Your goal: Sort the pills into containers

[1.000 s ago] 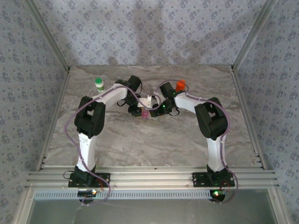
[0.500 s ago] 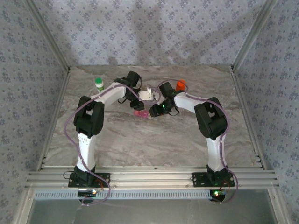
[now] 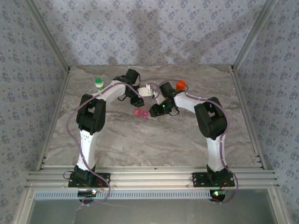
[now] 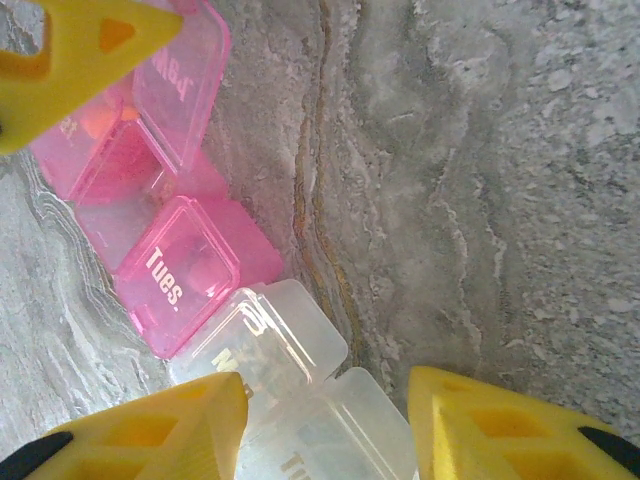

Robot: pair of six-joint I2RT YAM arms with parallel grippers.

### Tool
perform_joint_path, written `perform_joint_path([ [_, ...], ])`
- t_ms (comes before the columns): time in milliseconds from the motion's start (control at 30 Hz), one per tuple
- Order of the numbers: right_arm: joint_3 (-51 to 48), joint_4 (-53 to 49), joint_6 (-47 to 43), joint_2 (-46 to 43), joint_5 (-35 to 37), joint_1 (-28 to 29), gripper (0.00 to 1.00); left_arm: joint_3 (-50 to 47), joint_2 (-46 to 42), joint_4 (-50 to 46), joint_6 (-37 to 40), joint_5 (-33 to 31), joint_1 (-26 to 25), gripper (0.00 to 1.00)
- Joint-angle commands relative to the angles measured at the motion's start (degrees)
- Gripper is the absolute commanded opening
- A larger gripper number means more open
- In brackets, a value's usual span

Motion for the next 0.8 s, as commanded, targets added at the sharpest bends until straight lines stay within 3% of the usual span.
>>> perform_joint_path([
  [0, -4.16, -7.39, -1.76, 5.17, 5.8, 1.35, 0.48, 1.04, 1.44, 0.45, -2.68, -0.3, -0.16, 0.48],
  [133, -5.0, -5.88, -1.22, 3.32, 6.4, 1.21, 0.48, -1.98, -2.68, 5.92, -6.29, 3.29, 0.27, 0.48],
  [267, -6.25, -2.76, 0.4, -0.87, 6.89, 0.46, 0.49, -9.85, -10.9, 21.12, -16.69, 4.77, 2.34, 0.56],
  [300, -6.32, -2.28, 0.67, -2.02, 7.16, 0.16, 0.5, -12.33, -13.41, 25.83, -20.31, 4.35, 3.01, 0.61],
  [333, -6.34, -1.91, 0.87, -3.22, 7.46, -0.15, 0.5, -14.62, -15.73, 30.72, -24.42, 3.32, 3.79, 0.73],
  [367, -6.35, -1.49, 1.04, -4.12, 7.78, -0.32, 0.51, -16.35, -17.62, 34.5, -27.98, 2.18, 4.46, 0.99],
  [467, -5.0, -1.23, 0.56, -6.65, 8.89, -0.92, 0.52, -22.25, -23.68, 45.12, -40.3, -6.42, 6.02, 1.0],
  [533, -2.49, -3.09, -1.0, -7.16, 9.38, -1.37, 0.52, -25.46, -28.21, 48.95, -49.37, -18.6, 6.5, 1.0],
  [633, 0.99, -5.27, -3.24, -8.31, 11.16, -2.09, 0.52, -26.41, -34.11, 43.0, -63.26, -35.16, 8.26, 1.0],
  [767, 5.69, -7.7, -6.91, -10.44, 13.37, -2.19, 0.54, -29.06, -38.15, 37.08, -75.81, -35.2, 15.45, 1.0],
])
